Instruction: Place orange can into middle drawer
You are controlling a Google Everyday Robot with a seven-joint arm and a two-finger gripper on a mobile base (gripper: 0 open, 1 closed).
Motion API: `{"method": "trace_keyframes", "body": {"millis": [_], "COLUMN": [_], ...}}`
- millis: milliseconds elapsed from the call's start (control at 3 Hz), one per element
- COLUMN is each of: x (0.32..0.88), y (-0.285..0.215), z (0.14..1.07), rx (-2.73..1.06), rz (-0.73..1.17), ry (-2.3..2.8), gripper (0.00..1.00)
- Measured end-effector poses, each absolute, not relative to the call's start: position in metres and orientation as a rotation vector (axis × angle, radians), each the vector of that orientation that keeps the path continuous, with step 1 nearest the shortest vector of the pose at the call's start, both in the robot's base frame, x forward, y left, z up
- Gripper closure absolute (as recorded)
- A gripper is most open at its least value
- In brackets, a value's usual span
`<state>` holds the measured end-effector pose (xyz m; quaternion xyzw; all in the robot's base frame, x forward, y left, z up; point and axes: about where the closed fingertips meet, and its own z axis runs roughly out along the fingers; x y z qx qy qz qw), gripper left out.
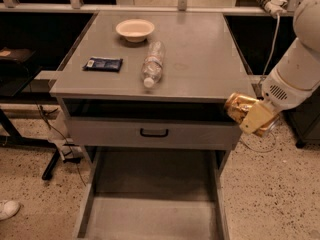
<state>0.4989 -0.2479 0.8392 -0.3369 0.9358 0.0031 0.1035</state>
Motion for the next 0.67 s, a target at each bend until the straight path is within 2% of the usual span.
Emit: {"method": "trace_keyframes", "body": {"millis": [333, 667], "x": [0.4581, 0.4584], "y": [-0.2347, -0.2347], "z": [0.8139, 0.8127], "rx": [-1.103, -1.103], "rz": [0.104, 0.101], "ry": [2.809, 2.811], "gripper": [1.00, 1.00]}}
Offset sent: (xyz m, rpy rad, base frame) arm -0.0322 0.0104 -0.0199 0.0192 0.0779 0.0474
